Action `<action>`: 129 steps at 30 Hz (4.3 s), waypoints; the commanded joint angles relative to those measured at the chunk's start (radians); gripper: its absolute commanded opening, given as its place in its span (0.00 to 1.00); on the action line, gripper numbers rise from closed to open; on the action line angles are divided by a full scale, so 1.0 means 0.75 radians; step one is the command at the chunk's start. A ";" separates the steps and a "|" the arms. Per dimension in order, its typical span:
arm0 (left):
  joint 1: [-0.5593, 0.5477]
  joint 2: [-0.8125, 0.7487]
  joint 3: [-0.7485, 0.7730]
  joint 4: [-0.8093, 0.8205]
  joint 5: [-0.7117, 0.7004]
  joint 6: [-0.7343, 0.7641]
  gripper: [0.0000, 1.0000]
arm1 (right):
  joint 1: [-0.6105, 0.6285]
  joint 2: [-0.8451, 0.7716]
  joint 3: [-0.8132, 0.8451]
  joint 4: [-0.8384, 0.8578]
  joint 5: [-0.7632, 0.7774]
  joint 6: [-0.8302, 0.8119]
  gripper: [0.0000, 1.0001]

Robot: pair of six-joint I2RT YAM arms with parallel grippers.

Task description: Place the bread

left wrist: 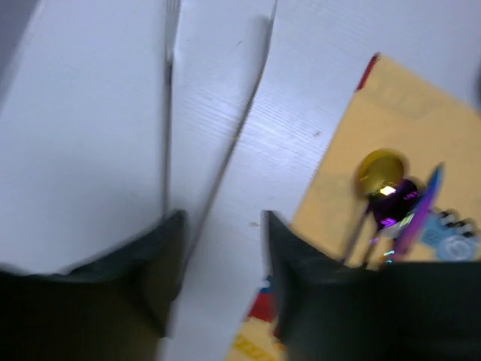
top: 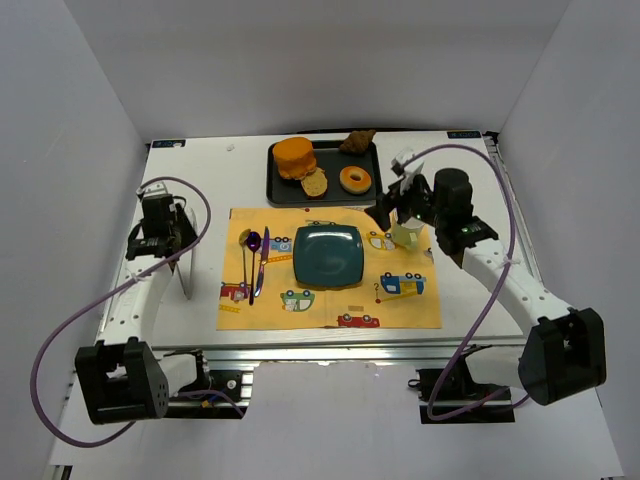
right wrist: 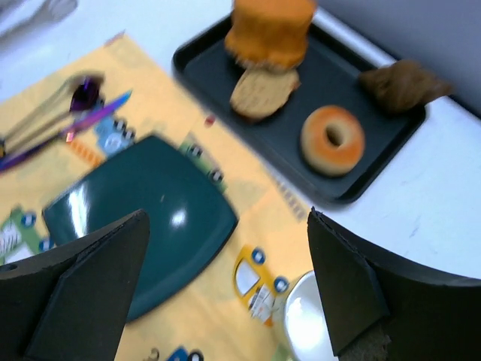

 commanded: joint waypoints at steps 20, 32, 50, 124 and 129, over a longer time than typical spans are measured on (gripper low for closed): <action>0.151 0.412 -0.014 0.041 0.015 0.471 0.85 | -0.048 -0.231 -0.316 -0.281 -0.705 -0.587 0.86; 0.161 0.633 0.044 0.113 0.185 0.555 0.86 | -0.061 -0.226 -0.322 -0.244 -0.670 -0.581 0.87; 0.325 0.863 0.040 0.205 0.451 0.492 0.59 | -0.138 -0.239 -0.296 -0.213 -0.680 -0.544 0.87; -0.473 0.791 0.572 0.191 0.719 -0.459 0.50 | -0.294 -0.308 -0.326 -0.166 -0.729 -0.434 0.87; -0.473 0.852 0.627 0.172 0.735 -0.506 0.51 | -0.304 -0.308 -0.334 -0.156 -0.733 -0.419 0.87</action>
